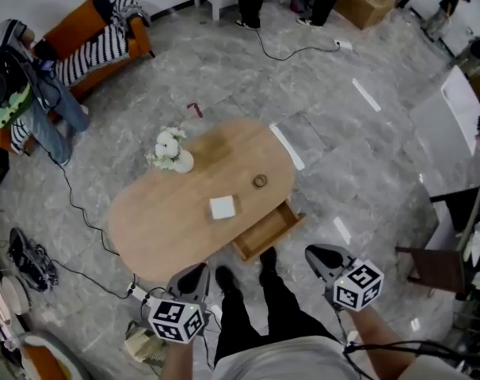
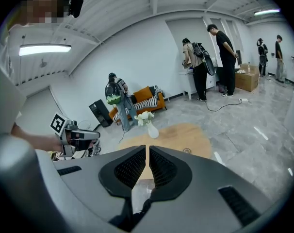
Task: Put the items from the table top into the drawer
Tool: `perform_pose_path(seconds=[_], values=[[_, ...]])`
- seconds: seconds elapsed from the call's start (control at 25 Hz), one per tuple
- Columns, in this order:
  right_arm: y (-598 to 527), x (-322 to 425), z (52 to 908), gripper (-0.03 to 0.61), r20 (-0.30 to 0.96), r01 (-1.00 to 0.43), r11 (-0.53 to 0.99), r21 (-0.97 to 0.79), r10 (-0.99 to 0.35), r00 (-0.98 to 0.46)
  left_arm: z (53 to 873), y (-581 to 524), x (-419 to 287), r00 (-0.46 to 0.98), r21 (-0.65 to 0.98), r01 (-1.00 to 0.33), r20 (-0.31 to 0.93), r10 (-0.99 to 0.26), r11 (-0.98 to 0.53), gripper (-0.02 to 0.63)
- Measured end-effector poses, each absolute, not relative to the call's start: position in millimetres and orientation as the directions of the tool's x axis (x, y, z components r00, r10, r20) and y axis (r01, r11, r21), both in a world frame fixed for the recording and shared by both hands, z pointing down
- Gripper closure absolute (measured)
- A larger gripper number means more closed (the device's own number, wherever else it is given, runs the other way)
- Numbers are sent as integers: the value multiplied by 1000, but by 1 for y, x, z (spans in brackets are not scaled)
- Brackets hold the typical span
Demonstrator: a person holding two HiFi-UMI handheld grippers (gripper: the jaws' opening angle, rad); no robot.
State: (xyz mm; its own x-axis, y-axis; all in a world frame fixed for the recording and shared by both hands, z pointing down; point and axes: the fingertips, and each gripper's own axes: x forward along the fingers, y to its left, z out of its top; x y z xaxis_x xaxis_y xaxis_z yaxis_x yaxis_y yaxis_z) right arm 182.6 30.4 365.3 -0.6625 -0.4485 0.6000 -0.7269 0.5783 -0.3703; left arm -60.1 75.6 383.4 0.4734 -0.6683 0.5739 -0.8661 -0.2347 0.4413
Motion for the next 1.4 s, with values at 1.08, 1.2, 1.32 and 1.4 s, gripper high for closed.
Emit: perform_pose_path(seconds=[1.08,1.2,1.32,1.4], values=[[-5,151,487,534,637,-611,634,-474,-233,-735,528,22,-61,365,418,-906,677,-639,-75,612],[-6,148,501,534,640,-601,640,-479,-214,-738,543,17,-61,365,419,-905,679,-637,-72,612],[-5,143,513,534,637,-587,645,-489,-195,-746,562,14,-59,373,425,-903,689,-621,-71,611],[-5,140,521,534,634,-581,643,-498,-187,-750,575,11,-58,378,427,-901,696,-611,-70,611]])
